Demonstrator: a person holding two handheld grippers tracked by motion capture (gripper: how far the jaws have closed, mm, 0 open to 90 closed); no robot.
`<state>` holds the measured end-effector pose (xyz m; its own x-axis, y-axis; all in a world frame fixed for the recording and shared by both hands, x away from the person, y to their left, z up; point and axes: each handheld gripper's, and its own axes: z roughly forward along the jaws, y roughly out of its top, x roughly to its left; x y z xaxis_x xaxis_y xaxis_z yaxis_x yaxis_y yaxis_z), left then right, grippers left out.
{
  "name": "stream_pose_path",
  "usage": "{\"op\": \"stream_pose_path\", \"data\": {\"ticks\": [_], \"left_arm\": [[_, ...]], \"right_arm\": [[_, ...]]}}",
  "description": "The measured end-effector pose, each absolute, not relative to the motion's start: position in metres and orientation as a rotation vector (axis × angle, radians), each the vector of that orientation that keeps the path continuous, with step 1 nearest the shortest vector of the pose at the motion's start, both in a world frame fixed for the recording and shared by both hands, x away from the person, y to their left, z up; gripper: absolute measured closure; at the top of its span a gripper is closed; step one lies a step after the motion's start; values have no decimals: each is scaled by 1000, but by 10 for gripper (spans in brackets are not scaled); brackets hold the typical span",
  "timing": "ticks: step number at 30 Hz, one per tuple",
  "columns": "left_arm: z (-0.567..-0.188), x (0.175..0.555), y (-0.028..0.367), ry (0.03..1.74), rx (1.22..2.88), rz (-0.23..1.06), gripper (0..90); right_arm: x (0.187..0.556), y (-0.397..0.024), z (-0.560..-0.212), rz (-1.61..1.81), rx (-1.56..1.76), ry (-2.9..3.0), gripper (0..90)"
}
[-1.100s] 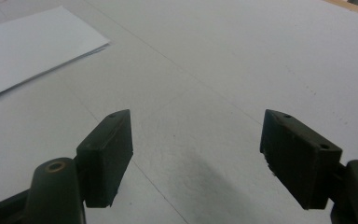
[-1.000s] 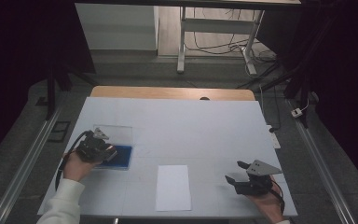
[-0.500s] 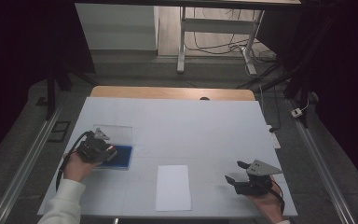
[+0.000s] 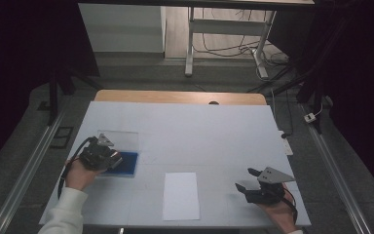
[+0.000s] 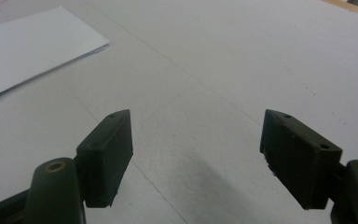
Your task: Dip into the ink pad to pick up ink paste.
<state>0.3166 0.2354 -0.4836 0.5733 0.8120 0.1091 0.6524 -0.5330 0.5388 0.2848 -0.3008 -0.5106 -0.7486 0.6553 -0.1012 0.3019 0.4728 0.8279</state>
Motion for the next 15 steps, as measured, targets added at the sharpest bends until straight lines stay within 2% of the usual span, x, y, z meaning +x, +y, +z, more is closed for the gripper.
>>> {"op": "stream_pose_path", "data": {"ticks": [2, 5, 15], "left_arm": [[-480, 316, 237, 1181, 2331, 519, 704], [-473, 314, 245, 1170, 2235, 464, 705], [-447, 301, 256, 1141, 2144, 468, 704]], "right_arm": [[285, -302, -510, 1174, 805, 2313, 247], [285, -302, -511, 1188, 804, 2313, 247], [284, -302, -511, 1187, 806, 2311, 247]]}}
